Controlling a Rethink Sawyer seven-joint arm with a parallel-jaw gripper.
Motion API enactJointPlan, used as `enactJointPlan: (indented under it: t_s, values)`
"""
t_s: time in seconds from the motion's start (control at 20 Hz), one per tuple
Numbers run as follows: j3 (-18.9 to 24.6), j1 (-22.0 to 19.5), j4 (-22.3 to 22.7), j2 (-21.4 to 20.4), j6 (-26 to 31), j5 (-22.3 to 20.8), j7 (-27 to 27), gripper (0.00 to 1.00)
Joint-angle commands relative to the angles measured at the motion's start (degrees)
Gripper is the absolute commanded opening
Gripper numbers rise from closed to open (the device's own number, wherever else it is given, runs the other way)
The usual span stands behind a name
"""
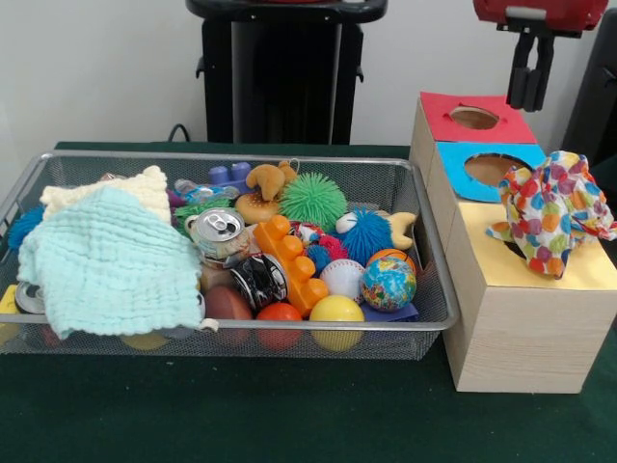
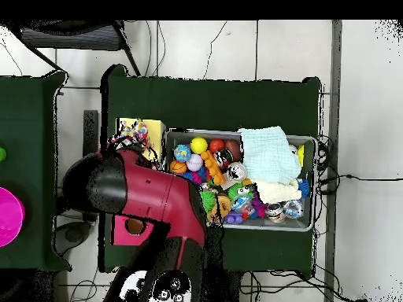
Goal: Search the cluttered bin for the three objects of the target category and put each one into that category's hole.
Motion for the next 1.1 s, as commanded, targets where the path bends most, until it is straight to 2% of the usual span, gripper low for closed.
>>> enactJointPlan:
  t_s: [0.05,0.25,0.5,1.1]
  values:
    - [2.5,1.0,-0.4,5.7,3.4,2.6,15.9,0.00]
    - [2.0,2.2,-0.4,6.6,3.1,3.4,16.4,0.00]
    - [-0.6,4.5,-3.0,8.2,4.7,4.3,18.5,0.00]
    - [-3.2,4.3,-4.8,12.7,0.4,5.3,16.8,0.00]
